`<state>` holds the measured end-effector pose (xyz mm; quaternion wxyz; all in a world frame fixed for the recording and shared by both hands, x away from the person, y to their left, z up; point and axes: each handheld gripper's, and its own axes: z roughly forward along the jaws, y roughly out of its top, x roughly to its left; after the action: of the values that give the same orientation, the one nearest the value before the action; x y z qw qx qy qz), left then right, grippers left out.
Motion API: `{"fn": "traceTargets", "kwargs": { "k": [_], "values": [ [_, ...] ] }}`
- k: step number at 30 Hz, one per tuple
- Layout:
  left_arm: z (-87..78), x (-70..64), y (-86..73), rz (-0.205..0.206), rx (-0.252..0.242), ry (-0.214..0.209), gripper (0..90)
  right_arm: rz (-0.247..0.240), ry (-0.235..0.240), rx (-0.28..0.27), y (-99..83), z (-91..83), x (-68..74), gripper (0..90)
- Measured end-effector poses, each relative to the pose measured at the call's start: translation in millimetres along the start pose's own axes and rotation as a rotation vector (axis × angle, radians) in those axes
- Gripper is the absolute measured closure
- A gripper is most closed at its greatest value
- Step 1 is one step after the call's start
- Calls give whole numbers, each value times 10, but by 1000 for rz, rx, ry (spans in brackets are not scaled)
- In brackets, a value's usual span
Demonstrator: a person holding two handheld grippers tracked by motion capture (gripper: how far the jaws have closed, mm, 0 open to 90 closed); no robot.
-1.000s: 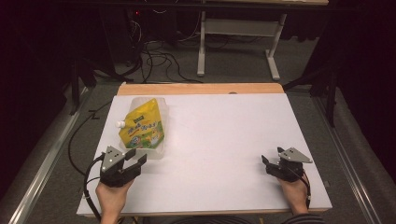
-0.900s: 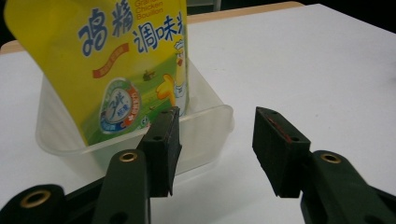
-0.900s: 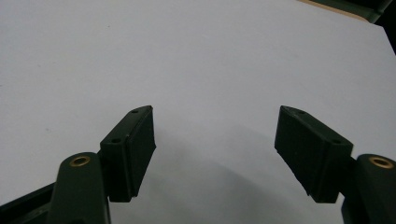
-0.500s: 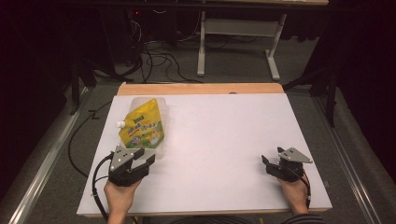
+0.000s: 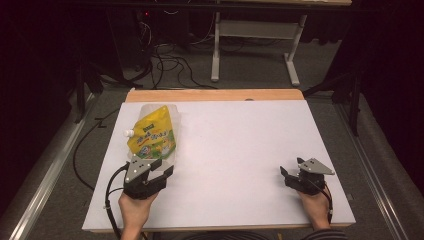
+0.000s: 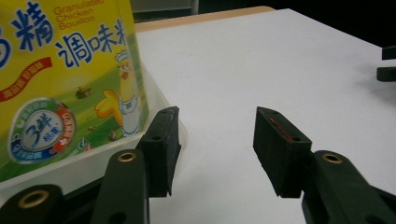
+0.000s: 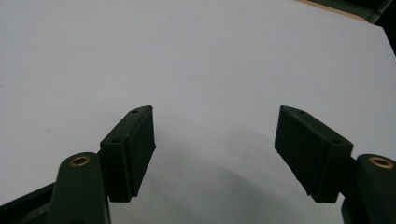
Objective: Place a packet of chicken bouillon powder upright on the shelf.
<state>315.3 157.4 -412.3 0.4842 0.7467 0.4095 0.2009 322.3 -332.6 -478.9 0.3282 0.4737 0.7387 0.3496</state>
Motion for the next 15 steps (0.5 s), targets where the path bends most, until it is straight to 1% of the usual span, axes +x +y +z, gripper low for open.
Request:
{"fn": "traceTargets", "kwargs": {
  "k": [4,8,15],
  "values": [
    [32,-30,0,1,-1,-12,511,-1,-1,1,0,0,0,295],
    [54,-56,11,-7,-9,-30,510,-2,-1,1,0,0,0,295],
    [117,-114,25,2,-2,-43,510,-4,-1,0,1,1,-1,295]
  ]
}}
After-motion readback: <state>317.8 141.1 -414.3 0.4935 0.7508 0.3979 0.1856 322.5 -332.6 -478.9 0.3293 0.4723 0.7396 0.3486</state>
